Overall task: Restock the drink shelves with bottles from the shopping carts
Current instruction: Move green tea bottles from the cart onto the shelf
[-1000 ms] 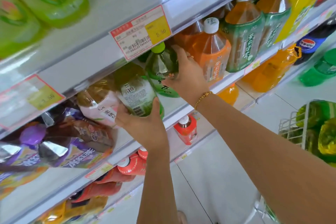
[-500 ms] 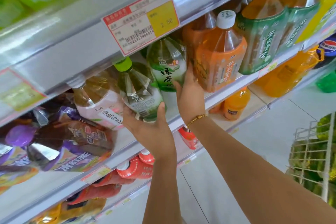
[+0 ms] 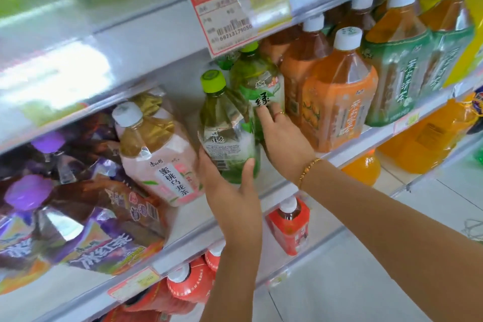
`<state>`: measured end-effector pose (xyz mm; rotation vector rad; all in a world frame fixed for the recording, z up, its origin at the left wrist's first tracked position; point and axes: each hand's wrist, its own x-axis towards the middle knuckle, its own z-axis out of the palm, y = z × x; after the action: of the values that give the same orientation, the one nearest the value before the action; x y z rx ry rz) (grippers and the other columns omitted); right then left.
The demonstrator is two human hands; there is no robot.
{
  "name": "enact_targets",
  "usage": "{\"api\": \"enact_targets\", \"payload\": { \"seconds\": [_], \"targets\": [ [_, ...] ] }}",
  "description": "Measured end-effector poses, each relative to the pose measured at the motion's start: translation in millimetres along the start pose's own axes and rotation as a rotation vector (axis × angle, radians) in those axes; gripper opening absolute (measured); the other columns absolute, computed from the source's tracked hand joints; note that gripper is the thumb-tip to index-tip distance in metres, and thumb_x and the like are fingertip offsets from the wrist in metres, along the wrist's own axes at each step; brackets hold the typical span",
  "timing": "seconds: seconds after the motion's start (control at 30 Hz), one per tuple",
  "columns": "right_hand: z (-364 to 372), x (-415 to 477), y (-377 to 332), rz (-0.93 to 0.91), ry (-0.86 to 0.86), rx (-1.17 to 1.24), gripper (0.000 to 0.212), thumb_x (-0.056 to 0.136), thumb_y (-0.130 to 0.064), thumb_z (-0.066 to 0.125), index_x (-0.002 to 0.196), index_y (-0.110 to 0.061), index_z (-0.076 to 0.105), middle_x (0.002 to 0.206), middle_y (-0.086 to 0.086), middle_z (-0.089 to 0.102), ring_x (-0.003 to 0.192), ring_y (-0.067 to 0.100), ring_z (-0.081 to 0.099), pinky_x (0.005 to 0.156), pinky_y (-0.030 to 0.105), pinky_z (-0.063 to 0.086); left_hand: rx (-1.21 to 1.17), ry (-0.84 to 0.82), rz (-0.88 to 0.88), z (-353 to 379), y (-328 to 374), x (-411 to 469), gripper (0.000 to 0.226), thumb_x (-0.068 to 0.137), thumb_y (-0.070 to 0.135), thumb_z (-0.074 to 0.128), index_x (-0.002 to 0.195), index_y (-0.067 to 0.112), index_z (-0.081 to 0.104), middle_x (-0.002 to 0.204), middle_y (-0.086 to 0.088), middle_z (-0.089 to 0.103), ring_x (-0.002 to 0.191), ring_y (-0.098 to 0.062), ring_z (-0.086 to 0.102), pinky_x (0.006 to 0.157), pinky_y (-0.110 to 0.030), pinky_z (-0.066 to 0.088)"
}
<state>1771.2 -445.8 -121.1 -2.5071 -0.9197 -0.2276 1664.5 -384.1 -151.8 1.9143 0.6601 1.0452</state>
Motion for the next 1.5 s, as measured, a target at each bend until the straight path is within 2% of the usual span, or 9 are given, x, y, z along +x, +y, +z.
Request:
{"api": "enact_targets", "payload": {
  "seconds": [0.27,0.43,0.53,0.67,0.77,0.87,1.07,1.23,1.5],
  "targets": [
    [16,25,20,0.033,0.098,0.042,0.063,0.078,0.002,0.057,0.135,-0.004,0.03,0.136,0.018,0.028,0.108,0.037,0.05,0.091,0.04,0.045,0.118,-0.089,0.114,12,-15,19,0.073,0.092,0.021,0.055,0.147,-0.001,0.012,0.153,-0.017,0.024,0.142,-0.027,0.022,0.111,-0.018,0.01],
    [12,29,20,-0.001,-0.055,0.088,0.078,0.081,-0.004,0.055,0.145,-0.005,0.01,0.144,0.022,0.025,0.117,0.038,0.049,0.095,0.038,0.043,0.207,-0.092,0.135,15,-18,23,0.068,0.096,0.021,0.049,0.145,-0.007,0.012,0.149,-0.024,0.028,0.138,-0.034,0.028,0.111,-0.025,0.014],
    [8,16,11,-0.015,-0.148,0.189,0.074,0.081,-0.009,0.061,0.14,-0.002,0.018,0.103,0.01,0.052,0.098,0.025,0.057,0.068,0.027,0.045,0.254,-0.095,0.093,17,-19,24,0.063,0.096,0.019,0.047,0.143,-0.01,0.017,0.144,-0.027,0.036,0.132,-0.038,0.036,0.112,-0.04,0.024],
    [3,3,3,-0.007,-0.156,0.378,0.076,0.078,-0.018,0.073,0.135,-0.003,0.025,0.075,-0.012,0.039,0.078,0.014,0.049,0.05,0.004,0.036,0.546,-0.277,0.072,4,-15,19,0.064,0.097,0.019,0.041,0.143,-0.013,0.01,0.144,-0.027,0.035,0.134,-0.036,0.032,0.11,-0.033,0.014],
    [6,0,-9,-0.04,-0.086,0.296,0.083,0.078,-0.026,0.074,0.138,-0.004,0.022,0.108,0.002,0.052,0.106,0.023,0.05,0.067,0.005,0.035,0.664,-0.423,0.124,-11,-14,5,0.059,0.098,0.02,0.04,0.144,-0.009,0.016,0.141,-0.023,0.041,0.127,-0.032,0.042,0.101,-0.03,0.03],
    [10,1,-23,-0.193,0.22,-0.053,0.1,0.07,-0.034,0.078,0.144,-0.002,0.019,0.14,0.017,0.033,0.123,0.031,0.043,0.091,0.03,0.046,0.656,-0.502,0.209,-26,-18,-2,0.045,0.098,0.031,0.038,0.135,0.005,0.038,0.122,-0.015,0.057,0.111,-0.028,0.054,0.084,-0.031,0.037],
    [22,14,-10,-0.501,0.244,-0.254,0.113,0.063,-0.027,0.084,0.147,-0.034,0.008,0.154,0.016,0.015,0.137,0.04,0.025,0.086,0.043,0.054,0.707,-0.658,0.412,-42,-35,2,0.078,0.079,0.065,0.012,0.125,0.018,0.055,0.131,0.002,0.055,0.116,-0.017,0.053,0.094,-0.026,0.042],
    [36,35,-24,-0.437,0.202,-0.249,0.111,0.07,-0.025,0.08,0.148,-0.035,0.002,0.157,0.015,-0.005,0.144,0.036,0.005,0.091,0.037,0.049,0.619,-0.655,0.419,-47,-40,9,0.045,0.093,0.045,0.048,0.129,0.019,0.055,0.134,0.004,0.053,0.121,-0.012,0.05,0.1,-0.018,0.031],
    [58,63,-47,-0.336,0.202,-0.357,0.097,0.076,0.022,0.035,0.149,-0.024,-0.009,0.156,0.005,-0.019,0.143,0.036,-0.01,0.057,0.022,0.038,0.534,-0.601,0.414,-46,-50,12,0.045,0.087,0.047,0.057,0.123,0.021,0.061,0.128,0.008,0.059,0.117,-0.01,0.052,0.096,-0.016,0.036]
  ]
}}
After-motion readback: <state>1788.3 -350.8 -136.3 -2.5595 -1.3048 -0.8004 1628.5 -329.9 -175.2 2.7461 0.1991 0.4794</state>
